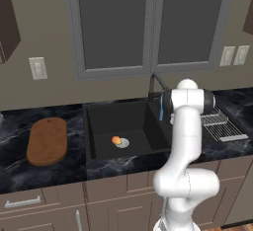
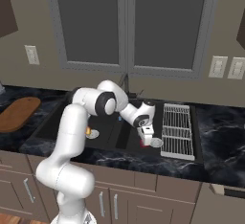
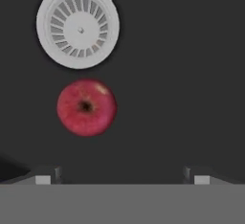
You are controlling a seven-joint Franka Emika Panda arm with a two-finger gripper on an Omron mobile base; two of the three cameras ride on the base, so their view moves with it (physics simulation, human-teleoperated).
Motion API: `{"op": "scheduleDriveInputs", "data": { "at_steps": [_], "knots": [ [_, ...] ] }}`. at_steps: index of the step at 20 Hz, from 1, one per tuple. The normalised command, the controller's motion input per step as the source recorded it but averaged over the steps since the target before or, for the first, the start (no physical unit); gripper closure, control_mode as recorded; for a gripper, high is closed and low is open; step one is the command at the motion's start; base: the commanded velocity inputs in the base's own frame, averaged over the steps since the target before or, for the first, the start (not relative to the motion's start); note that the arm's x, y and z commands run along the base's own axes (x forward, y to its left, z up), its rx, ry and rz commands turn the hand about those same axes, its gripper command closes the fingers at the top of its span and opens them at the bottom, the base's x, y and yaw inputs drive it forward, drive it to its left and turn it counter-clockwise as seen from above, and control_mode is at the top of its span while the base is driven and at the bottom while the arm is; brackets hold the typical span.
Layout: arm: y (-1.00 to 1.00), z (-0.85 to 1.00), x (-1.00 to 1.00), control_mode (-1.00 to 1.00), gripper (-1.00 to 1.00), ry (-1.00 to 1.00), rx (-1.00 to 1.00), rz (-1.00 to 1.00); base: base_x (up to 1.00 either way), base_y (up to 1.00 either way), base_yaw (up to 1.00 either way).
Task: Pick the mango, apple from the sink and place them on the cutting board to airdry. Then turn off the sink faucet.
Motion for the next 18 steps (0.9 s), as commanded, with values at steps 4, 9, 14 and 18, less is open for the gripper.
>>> {"op": "scheduleDriveInputs", "data": {
  "at_steps": [4,9,14,18],
  "knots": [
    [-0.11,-0.21,0.25,-1.0,-1.0,0.0,0.0,0.0,0.0,0.0,0.0],
    [-0.09,-0.22,0.27,-1.0,-1.0,0.0,0.0,0.0,0.0,0.0,0.0],
    [-0.07,-0.21,0.29,-1.0,-1.0,0.0,0.0,0.0,0.0,0.0,0.0],
    [-0.05,-0.2,0.31,-1.0,-1.0,0.01,0.0,0.0,0.0,0.0,0.0]
  ]
}}
